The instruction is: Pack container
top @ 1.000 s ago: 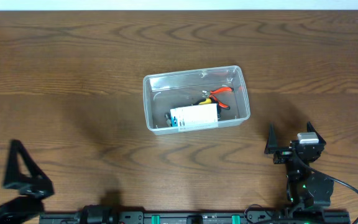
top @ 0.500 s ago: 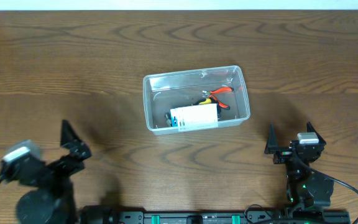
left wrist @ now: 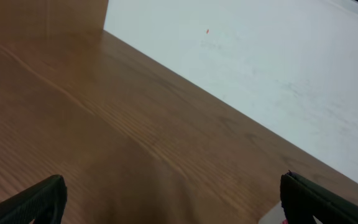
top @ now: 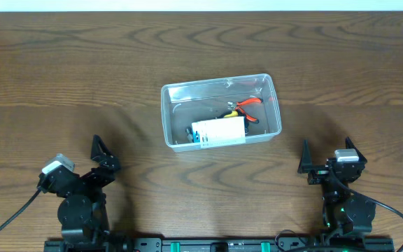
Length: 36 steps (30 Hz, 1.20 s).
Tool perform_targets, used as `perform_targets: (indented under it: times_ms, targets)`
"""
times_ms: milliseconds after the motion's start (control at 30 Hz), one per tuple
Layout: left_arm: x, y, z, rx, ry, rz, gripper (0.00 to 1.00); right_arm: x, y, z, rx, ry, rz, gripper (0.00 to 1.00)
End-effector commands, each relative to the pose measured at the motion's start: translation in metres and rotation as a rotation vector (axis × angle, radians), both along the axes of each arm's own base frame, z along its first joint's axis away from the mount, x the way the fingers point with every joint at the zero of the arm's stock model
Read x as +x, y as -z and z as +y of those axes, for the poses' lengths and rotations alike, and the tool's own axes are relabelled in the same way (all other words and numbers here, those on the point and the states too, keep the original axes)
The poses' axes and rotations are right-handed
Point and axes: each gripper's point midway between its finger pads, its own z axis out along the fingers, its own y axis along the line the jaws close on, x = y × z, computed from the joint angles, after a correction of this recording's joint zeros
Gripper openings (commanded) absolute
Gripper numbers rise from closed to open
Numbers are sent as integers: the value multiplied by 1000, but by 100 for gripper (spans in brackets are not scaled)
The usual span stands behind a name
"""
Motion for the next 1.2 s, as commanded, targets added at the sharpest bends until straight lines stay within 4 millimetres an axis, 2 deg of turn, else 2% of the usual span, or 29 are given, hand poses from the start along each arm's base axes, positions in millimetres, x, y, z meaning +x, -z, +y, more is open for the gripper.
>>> perform_targets:
  times_ms: [0,600,967,1167]
  targets:
    - [0,2,-4,-18,20,-25,98,0,0,-2,-13,7,-3,99]
    - [4,41,-8,-46,30,10,98,0,0,-2,-13,7,-3,99]
    - [8,54,-8,-60,27,7,98,0,0,-2,-13,7,-3,99]
    - [9,69,-8,-62,26,38,98,0,0,-2,-13,7,-3,99]
